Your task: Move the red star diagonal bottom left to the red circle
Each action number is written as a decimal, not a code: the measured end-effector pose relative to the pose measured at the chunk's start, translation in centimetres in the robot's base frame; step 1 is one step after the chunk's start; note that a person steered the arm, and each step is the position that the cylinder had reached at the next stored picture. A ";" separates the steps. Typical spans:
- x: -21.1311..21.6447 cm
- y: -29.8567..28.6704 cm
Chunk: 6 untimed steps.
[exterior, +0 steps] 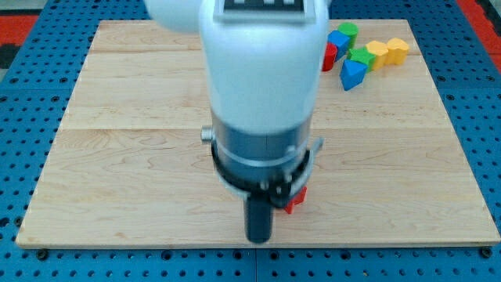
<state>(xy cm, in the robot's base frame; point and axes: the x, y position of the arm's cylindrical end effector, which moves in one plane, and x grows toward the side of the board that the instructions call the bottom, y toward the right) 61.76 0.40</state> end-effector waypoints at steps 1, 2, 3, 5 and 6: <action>0.0 1.8; -3.3 3.3; -3.2 2.1; -10.6 2.0; -11.1 2.0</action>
<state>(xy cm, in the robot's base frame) 50.68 2.42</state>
